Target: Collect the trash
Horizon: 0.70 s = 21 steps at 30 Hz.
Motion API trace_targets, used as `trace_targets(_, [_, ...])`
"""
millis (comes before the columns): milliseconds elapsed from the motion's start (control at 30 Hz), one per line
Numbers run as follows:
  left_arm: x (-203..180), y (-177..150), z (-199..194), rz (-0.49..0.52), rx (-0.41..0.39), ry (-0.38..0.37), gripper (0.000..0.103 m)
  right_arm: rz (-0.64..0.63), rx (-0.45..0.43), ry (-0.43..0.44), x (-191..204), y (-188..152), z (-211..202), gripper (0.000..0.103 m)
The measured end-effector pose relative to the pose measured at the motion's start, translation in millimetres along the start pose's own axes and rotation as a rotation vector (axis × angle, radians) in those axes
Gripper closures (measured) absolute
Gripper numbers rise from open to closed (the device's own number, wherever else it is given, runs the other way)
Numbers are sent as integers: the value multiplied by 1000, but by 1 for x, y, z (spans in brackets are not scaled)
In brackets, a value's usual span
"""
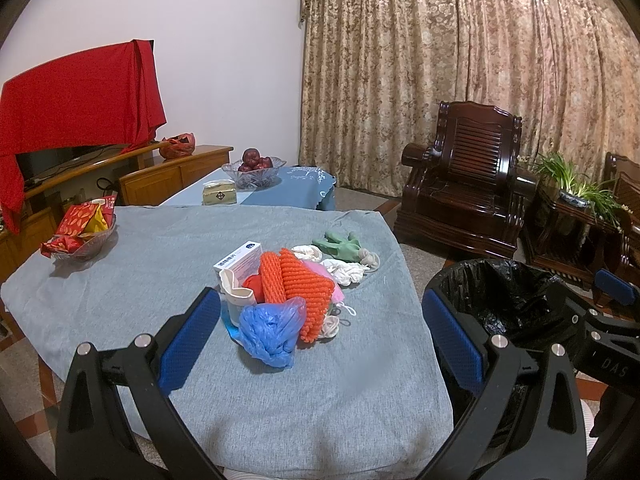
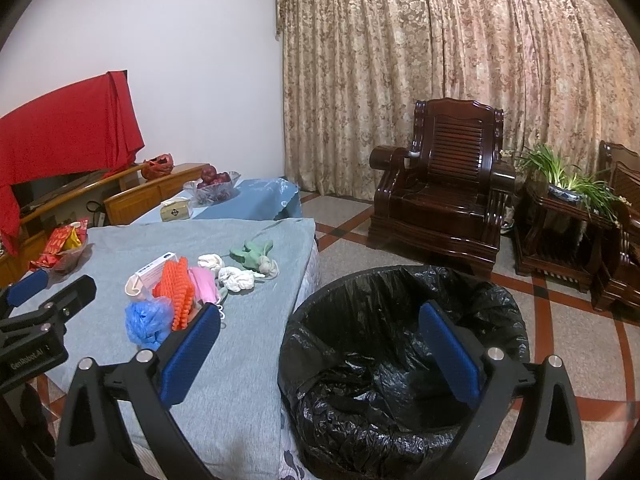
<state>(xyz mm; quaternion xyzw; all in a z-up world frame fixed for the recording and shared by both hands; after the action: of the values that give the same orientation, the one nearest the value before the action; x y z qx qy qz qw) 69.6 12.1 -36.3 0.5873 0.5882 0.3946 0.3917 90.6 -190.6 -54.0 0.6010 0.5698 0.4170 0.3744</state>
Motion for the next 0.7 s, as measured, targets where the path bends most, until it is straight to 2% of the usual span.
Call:
trace_targets(267, [0,0,0,0,2,0,5,1,4,1,1,3,1,6])
trace_targets(500, [16,-3,11,-5,8,3,5,0,11,7,1,-15,9,6])
trace_targets(700, [12,-7,15,-17,21,18,5,-5,26,16,12,-5,19,6])
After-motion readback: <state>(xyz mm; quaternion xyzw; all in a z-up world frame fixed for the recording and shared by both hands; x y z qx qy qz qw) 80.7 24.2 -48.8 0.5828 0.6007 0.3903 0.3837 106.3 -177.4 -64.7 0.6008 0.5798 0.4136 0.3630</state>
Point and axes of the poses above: each gripper's, at about its wrist camera, not at the fingertips, and z roughly the way its jaws point, x to its left, y to its top, the point moved 7 cm from there along z, roughly the way its jaws point, and after that the axes turned 3 degrees about -x, right-handed, at the moved point
